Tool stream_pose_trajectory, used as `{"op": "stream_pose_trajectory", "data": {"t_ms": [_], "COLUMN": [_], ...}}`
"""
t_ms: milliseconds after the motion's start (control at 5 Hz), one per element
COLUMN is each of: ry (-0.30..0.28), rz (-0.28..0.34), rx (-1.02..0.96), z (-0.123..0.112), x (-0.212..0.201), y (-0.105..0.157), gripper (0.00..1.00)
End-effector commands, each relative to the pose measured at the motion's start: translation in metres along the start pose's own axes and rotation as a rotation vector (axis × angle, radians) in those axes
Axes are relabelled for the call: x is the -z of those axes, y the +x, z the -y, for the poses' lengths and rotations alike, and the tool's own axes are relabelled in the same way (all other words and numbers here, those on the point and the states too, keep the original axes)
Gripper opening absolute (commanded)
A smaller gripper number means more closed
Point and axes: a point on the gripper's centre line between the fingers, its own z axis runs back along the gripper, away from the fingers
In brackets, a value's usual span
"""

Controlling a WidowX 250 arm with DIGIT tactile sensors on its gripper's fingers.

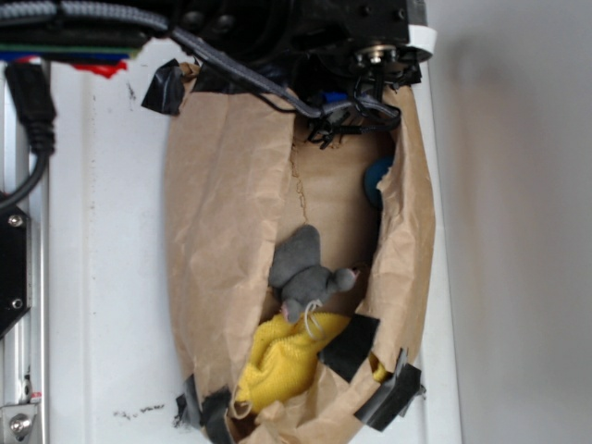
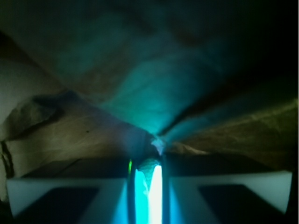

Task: Grab the green animal.

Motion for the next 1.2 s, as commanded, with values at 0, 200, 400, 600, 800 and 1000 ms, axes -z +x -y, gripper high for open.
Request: {"op": "stream_pose_trajectory", "data": {"t_ms": [0, 200, 400, 600, 800, 1000], "ry": [-0.069, -0.142, -0.178, -0.197, -0.229, -0.266], "rz": [0.102, 0.188, 0.22, 0.239, 0.25, 0.246], "rx": [0.009, 0.076, 0.106, 0.12, 0.148, 0.161], "z": [0.008, 0.026, 0.032, 0.035, 0.045, 0.062], "x": [-0.051, -0.083, -0.098, -0.106, -0.117, -0.135], "y": [-0.011, -0.019, -0.026, -0.03, -0.035, -0.032], "gripper": [0.0, 0.0, 0.0, 0.0, 0.0, 0.0]}}
